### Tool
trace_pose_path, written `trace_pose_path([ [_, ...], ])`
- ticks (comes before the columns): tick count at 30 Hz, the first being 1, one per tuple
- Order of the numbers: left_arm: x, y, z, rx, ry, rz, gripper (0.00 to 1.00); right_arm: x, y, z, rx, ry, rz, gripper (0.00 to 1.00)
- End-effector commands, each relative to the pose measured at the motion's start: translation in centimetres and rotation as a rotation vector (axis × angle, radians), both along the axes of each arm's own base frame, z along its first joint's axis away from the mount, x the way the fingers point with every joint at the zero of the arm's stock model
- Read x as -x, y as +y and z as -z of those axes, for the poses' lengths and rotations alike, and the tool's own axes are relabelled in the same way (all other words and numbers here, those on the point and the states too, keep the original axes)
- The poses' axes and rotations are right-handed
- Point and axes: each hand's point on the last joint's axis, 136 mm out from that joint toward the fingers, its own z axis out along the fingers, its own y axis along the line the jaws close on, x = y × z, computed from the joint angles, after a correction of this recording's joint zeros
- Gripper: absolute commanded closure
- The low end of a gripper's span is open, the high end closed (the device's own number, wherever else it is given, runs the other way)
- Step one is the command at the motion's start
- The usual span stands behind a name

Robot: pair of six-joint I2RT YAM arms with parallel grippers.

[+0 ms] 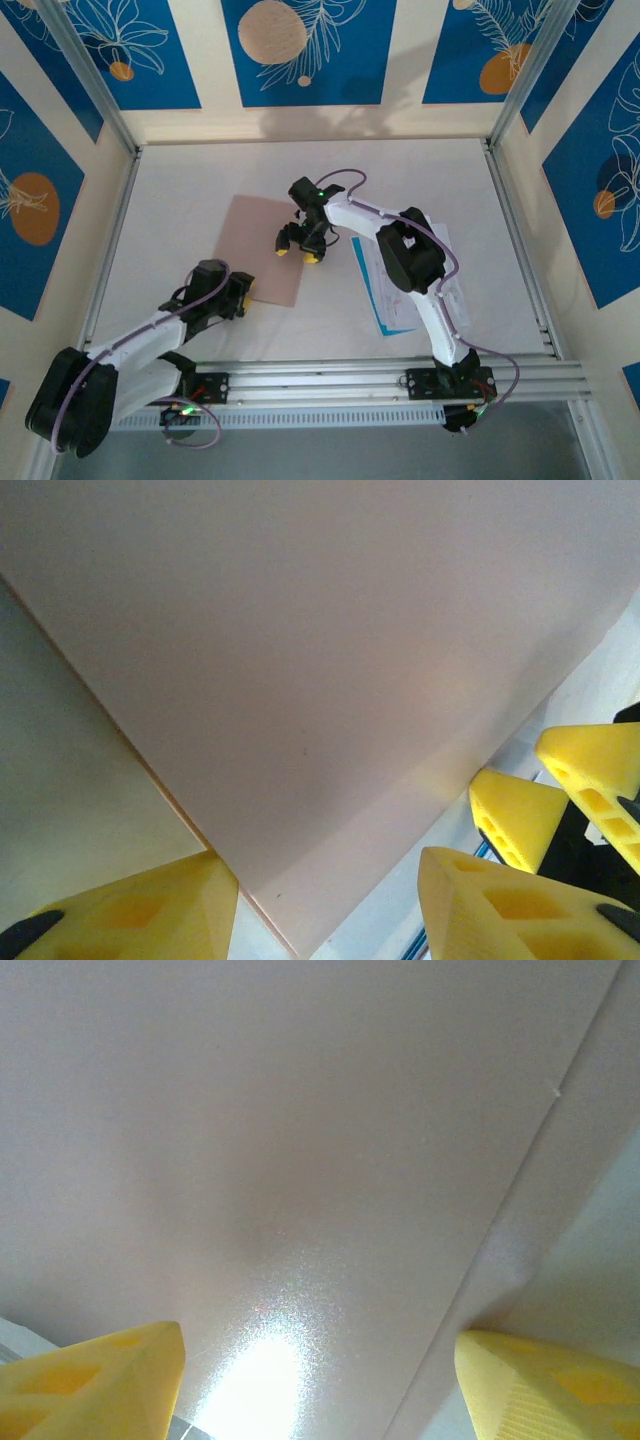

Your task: Put the files into the folder

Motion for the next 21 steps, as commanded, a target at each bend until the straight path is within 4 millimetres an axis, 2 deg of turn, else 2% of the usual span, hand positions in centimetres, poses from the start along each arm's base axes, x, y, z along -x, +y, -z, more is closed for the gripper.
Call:
trace_pose_path([
  [1,-0.5,0.0,-0.1,0.009,-0.023,-0.027,0.50,2.0,-1.9,4.8,0.114,0.106,-0.009,0.26],
  [9,-1.0,0.0,0.0,0.001,-0.038,-0.026,0.53,2.2,-2.0,5.2,0.113,0.115,-0.008,0.26],
  [14,-1.3,-0.1,-0.4,0.007,-0.057,-0.026,0.64,2.2,-1.9,5.3,0.108,0.121,-0.007,0.26],
  [21,-1.7,-0.1,-2.5,0.029,-0.122,-0.036,0.79,2.0,-1.6,5.0,0.078,0.127,-0.006,0.26],
])
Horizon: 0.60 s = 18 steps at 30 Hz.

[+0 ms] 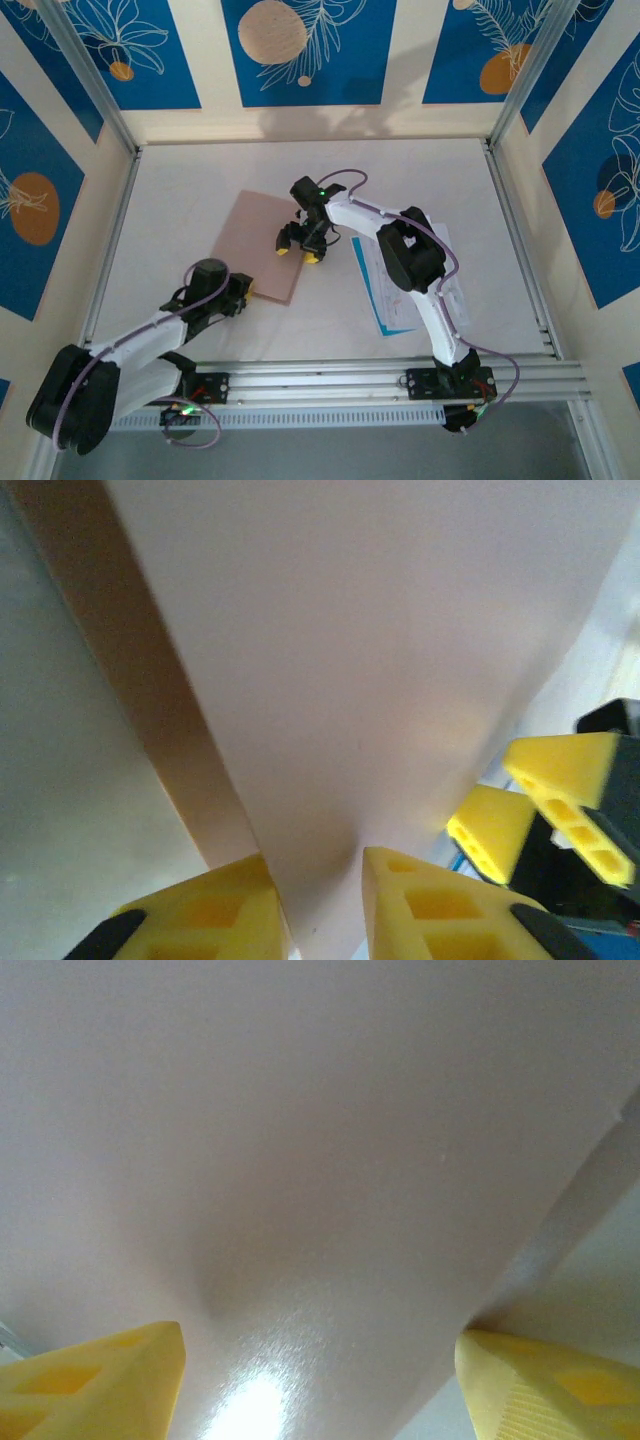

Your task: Put the files into the folder

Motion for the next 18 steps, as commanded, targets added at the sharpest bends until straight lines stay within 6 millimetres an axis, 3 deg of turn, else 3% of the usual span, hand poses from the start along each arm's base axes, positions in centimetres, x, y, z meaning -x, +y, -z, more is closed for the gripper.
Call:
trace_pose_path([
  [1,-0.5,-0.1,-1.6,0.019,-0.058,-0.015,0.81,1.9,-1.5,4.9,0.085,0.107,-0.008,0.26],
  [10,-0.7,-0.4,-2.6,0.074,-0.089,-0.024,1.00,0.7,0.0,1.9,-0.038,0.110,0.048,0.31],
  [18,-0.9,-1.1,-3.1,0.127,-0.096,-0.023,1.00,0.2,0.9,-0.6,-0.129,0.137,0.115,0.41],
])
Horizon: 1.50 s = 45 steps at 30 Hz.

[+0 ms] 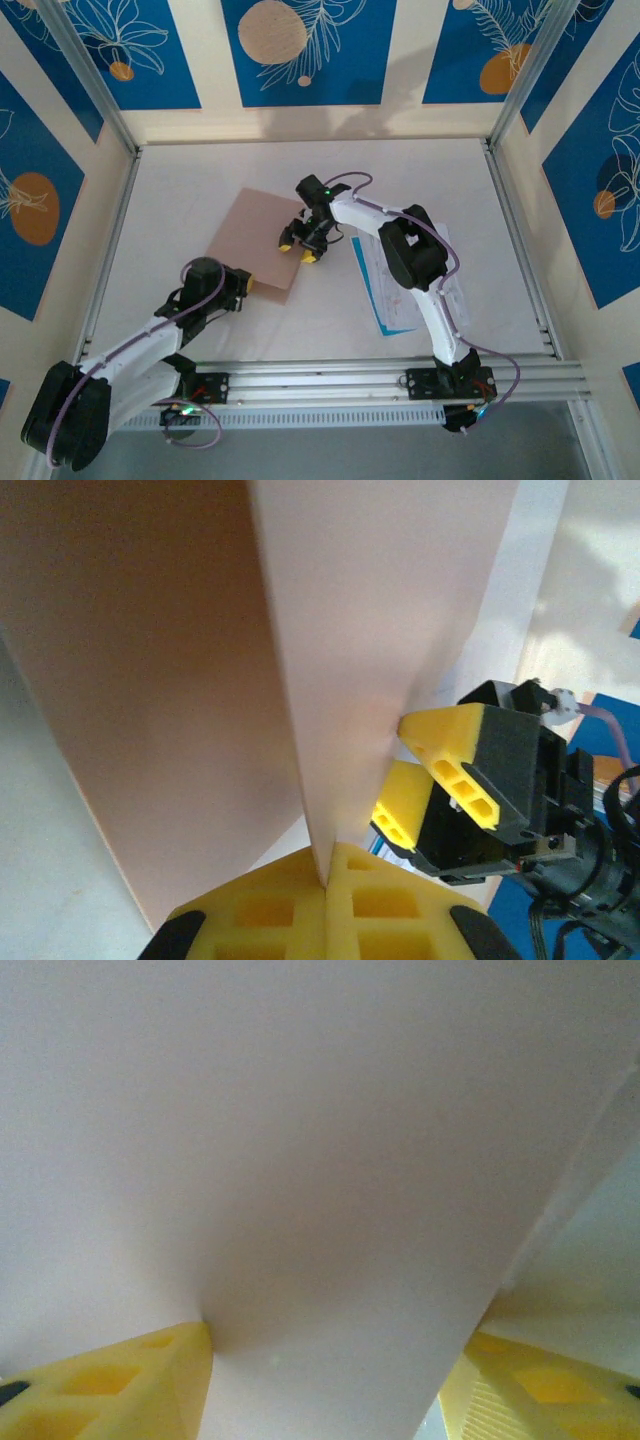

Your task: Put the files into the folder

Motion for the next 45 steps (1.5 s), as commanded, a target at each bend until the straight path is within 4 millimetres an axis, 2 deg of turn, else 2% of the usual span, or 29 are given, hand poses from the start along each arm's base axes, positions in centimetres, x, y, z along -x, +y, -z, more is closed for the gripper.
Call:
trace_pose_path([
  [1,0.0,-0.7,-0.3,0.047,-0.004,0.012,1.00,0.7,0.6,-0.5,-0.053,0.053,0.030,0.43],
  [5,0.1,-0.9,-0.4,0.066,0.000,0.015,1.00,0.5,0.7,-1.4,-0.084,0.069,0.067,0.50],
  [12,0.6,-1.5,-0.4,0.086,0.017,0.044,1.00,0.0,0.3,-2.8,-0.127,0.069,0.128,0.70],
  [19,1.1,-1.8,-0.1,0.088,0.032,0.069,1.00,-0.5,-0.7,-3.8,-0.133,0.048,0.187,0.98],
  [25,1.6,-2.2,-0.4,0.047,0.051,0.125,0.99,-0.6,-1.9,-4.5,-0.107,0.022,0.227,1.00],
  [29,2.2,-2.4,-1.4,-0.063,0.073,0.234,0.66,-0.8,-2.8,-5.2,-0.092,-0.001,0.237,1.00],
  [32,2.5,-2.4,-2.5,-0.145,0.077,0.310,0.51,-1.1,-3.1,-5.9,-0.090,-0.021,0.230,1.00],
  [34,2.4,-2.5,-3.5,-0.207,0.053,0.371,0.45,-1.2,-3.3,-6.5,-0.084,-0.035,0.226,1.00],
  [38,1.5,-3.1,-6.3,-0.370,-0.012,0.554,0.40,-1.7,-3.8,-7.7,-0.068,-0.054,0.222,1.00],
  [41,0.2,-4.8,-9.3,-0.549,-0.095,0.750,0.38,-1.9,-4.1,-8.6,-0.053,-0.057,0.222,1.00],
  [45,-0.7,-7.6,-10.9,-0.808,-0.178,1.008,0.34,-2.3,-4.6,-10.0,-0.045,-0.056,0.230,1.00],
])
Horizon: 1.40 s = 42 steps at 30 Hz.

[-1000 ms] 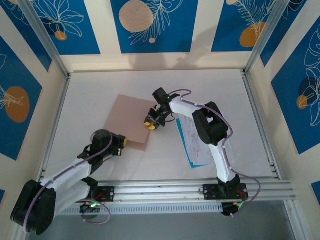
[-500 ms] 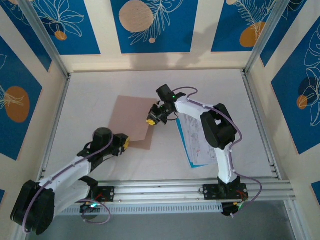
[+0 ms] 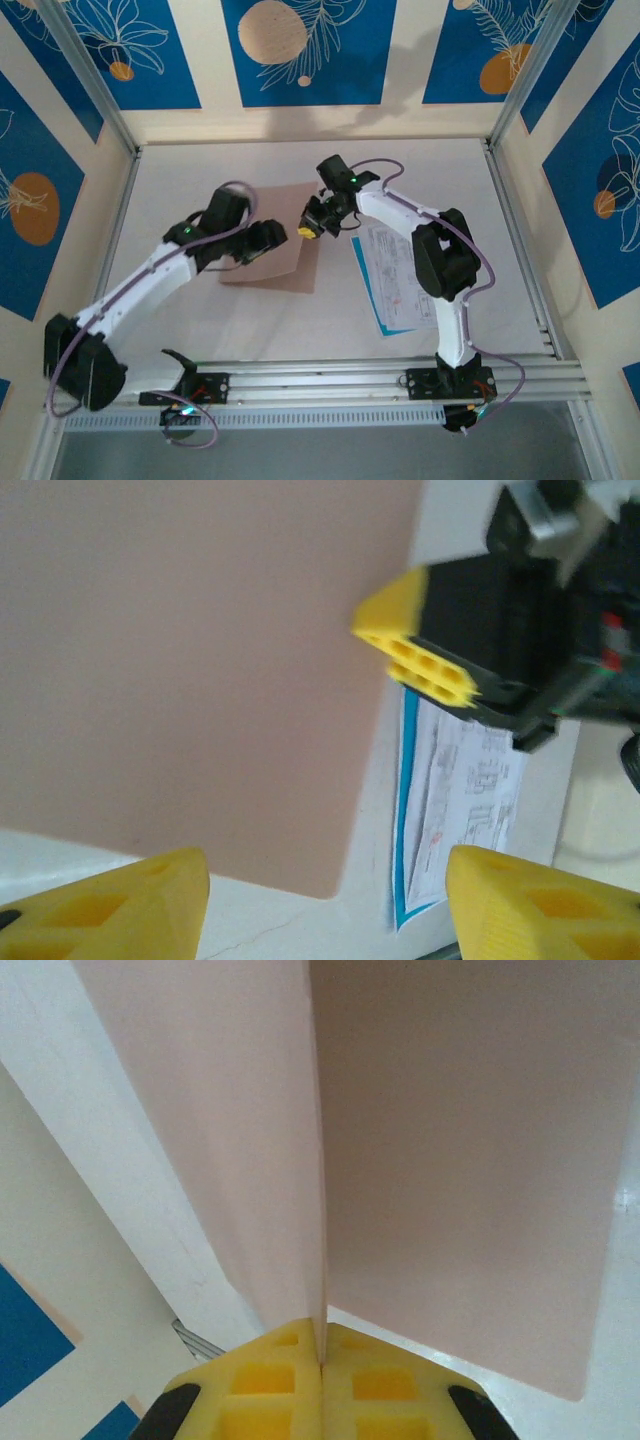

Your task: Put the files into the folder

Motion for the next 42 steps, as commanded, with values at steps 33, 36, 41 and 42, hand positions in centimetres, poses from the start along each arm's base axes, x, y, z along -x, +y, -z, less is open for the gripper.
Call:
trace_pose_path([
  [33,-1.4,-2.8,1.7,-1.010,-0.225,0.405,1.00,-2.7,-4.9,-10.2,-0.086,-0.203,0.038,0.13],
  [36,-1.0,-2.1,1.1,-0.964,-0.215,0.374,1.00,-3.0,-8.7,-11.7,-0.069,-0.333,0.167,0.05],
  [41,-0.3,-1.5,0.3,-0.870,-0.212,0.343,1.00,-1.2,-11.7,-7.2,-0.087,-0.245,0.284,0.32],
  [42,-0.2,-1.4,0.1,-0.853,-0.214,0.336,1.00,-0.7,-11.2,-5.8,-0.095,-0.195,0.276,0.41],
])
